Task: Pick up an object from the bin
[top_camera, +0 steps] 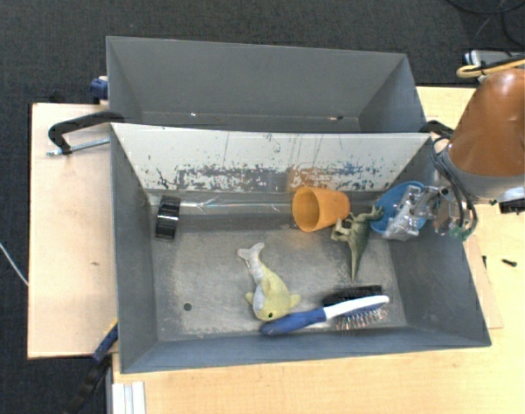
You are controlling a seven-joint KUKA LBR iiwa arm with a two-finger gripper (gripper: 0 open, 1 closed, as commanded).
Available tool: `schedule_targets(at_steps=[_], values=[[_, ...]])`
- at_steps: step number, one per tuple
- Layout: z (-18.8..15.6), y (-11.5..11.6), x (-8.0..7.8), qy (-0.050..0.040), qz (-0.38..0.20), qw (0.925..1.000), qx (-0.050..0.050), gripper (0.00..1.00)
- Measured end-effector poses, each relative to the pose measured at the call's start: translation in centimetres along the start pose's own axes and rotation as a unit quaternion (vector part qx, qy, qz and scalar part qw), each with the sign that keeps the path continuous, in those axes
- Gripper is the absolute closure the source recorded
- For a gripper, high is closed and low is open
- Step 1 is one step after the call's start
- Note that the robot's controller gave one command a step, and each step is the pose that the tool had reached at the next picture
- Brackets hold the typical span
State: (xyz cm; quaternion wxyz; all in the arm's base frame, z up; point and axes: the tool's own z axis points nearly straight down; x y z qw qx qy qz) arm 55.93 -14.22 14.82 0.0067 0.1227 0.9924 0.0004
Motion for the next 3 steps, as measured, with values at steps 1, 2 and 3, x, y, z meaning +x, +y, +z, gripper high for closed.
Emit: schedule_targets(at_steps=[1, 2, 3], values=[[-0.2, 0.1, -0.1, 0.0038, -0.001, 1.0000, 0.000, 1.00], [-0.8, 0.2, -0.2, 0.0037, -0.001, 1.0000, 0.000, 1.00], [-4.8, 0.3, -0.5, 0.0016, -0.001, 1.0000, 0.001, 1.00]])
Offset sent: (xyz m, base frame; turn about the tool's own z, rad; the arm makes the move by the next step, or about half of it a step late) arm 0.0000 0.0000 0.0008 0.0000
